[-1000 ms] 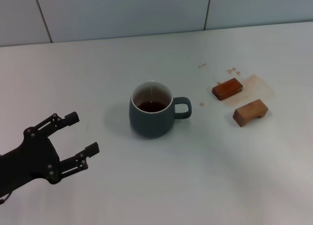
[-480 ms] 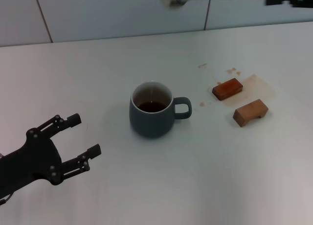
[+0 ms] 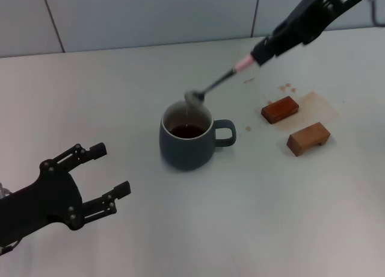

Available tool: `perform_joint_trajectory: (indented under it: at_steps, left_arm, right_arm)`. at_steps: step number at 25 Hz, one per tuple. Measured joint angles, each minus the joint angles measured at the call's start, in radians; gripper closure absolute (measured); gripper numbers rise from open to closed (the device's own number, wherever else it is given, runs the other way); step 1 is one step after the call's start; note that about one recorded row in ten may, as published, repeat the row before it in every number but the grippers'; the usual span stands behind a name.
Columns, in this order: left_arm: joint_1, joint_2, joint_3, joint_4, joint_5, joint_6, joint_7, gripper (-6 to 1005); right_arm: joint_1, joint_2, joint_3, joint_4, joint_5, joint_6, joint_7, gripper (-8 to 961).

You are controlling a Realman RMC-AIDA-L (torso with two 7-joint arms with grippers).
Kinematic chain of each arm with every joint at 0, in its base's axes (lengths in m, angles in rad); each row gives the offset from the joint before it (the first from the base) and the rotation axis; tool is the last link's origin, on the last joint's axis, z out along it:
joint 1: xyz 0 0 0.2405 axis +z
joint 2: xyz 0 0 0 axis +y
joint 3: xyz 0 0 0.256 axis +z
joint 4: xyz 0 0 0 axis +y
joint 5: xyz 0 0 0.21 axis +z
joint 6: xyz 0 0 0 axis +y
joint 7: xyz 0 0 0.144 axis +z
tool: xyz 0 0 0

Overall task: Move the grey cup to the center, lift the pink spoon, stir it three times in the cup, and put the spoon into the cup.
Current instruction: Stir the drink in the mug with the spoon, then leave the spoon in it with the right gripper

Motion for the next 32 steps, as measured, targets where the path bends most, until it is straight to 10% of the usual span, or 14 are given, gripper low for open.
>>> perform_joint_trajectory:
  at_steps: [32]
  left_arm:
    - [-0.013, -0.001, 0.015, -0.014, 0.000, -0.006, 0.000, 165]
  right_arm:
    - [0.234, 0.116, -0.309, 0.462, -0.272, 0.433, -0.044, 844]
